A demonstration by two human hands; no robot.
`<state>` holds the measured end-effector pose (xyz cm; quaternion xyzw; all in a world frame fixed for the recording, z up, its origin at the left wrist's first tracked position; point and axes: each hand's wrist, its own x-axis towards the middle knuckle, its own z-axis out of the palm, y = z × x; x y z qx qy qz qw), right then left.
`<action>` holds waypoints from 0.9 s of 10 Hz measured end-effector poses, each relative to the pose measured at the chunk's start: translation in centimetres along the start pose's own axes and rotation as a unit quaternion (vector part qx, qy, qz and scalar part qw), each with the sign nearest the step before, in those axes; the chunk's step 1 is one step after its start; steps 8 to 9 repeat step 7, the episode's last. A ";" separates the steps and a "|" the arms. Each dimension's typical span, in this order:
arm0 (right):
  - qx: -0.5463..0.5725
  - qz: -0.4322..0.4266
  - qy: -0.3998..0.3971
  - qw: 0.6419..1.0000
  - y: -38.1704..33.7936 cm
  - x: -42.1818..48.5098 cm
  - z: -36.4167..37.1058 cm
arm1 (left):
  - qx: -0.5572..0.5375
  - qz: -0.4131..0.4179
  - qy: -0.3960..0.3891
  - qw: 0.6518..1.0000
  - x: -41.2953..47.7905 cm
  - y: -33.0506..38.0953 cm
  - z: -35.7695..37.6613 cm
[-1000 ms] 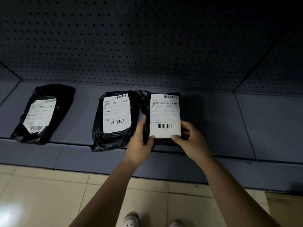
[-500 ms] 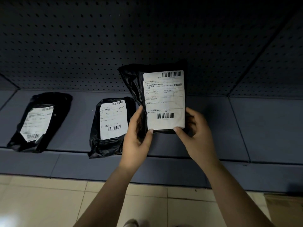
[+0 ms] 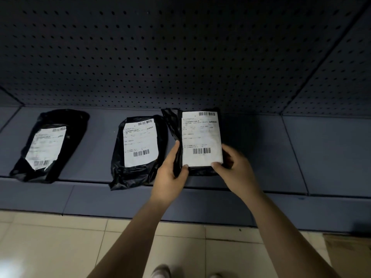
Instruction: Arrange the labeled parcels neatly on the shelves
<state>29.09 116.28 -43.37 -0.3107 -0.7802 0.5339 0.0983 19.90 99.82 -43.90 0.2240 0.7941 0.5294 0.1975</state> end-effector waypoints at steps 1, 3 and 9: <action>-0.016 0.017 -0.010 1.000 0.9 0.2 0.7 | 0.030 -0.025 -0.017 0.999 -0.1 -0.8 0.2; -0.032 0.042 -0.007 0.999 2.6 0.4 1.5 | 0.060 -0.046 -0.038 0.996 0.4 -2.0 0.6; -0.182 -0.056 0.029 0.981 -1.2 -2.7 0.3 | 0.252 0.074 0.006 0.965 -1.4 2.7 -2.7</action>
